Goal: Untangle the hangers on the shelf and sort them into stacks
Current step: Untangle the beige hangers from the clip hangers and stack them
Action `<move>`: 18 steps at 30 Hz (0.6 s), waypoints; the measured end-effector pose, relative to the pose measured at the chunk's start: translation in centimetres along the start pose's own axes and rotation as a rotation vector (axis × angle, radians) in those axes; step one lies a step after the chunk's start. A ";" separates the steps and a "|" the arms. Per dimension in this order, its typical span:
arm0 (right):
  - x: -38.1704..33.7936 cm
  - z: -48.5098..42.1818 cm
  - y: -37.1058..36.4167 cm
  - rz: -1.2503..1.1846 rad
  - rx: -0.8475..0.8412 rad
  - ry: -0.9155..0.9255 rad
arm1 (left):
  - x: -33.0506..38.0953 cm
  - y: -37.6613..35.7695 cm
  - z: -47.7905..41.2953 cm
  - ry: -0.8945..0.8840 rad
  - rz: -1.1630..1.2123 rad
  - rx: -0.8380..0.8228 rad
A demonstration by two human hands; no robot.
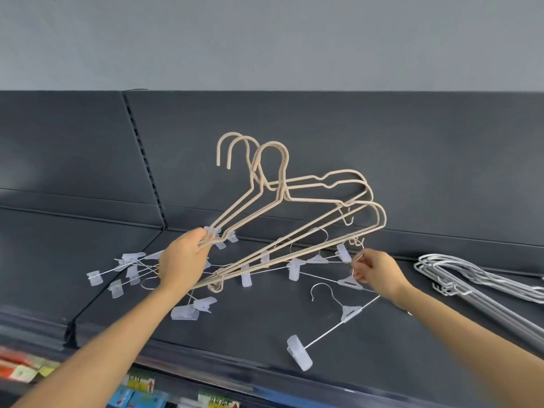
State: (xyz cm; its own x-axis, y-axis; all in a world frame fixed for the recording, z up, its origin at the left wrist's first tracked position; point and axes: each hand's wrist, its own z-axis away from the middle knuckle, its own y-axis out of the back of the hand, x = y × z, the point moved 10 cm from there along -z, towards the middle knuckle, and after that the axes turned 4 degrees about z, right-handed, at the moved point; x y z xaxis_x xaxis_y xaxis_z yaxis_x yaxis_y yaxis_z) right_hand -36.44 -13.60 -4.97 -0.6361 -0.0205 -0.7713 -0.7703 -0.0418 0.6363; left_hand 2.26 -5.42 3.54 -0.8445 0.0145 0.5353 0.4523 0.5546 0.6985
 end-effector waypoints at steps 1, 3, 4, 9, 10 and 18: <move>-0.1 0.0 -0.2 0.007 -0.012 0.007 | 0.2 0.0 0.0 0.000 0.007 0.002; -1.1 0.1 0.0 0.086 0.029 0.044 | 0.6 0.2 0.1 -0.005 0.022 0.011; -1.9 0.1 0.5 0.151 0.100 0.076 | 0.8 0.3 0.2 -0.007 0.029 0.015; -7.2 0.5 1.8 0.274 0.318 0.283 | 1.1 0.7 0.4 0.006 0.040 0.028; -7.8 0.1 1.3 0.292 0.295 0.287 | 1.2 0.8 0.5 0.006 0.040 0.028; -10.9 -1.3 0.4 0.345 0.245 0.358 | 1.7 1.5 0.8 0.000 0.021 0.046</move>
State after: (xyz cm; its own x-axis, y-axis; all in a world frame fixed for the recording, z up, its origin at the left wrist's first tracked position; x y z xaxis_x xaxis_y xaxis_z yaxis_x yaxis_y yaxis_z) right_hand -29.73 -14.68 3.64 -0.8311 -0.3318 -0.4464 -0.5354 0.2600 0.8036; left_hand 1.24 -3.94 5.16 -0.8351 0.0266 0.5495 0.4562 0.5918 0.6646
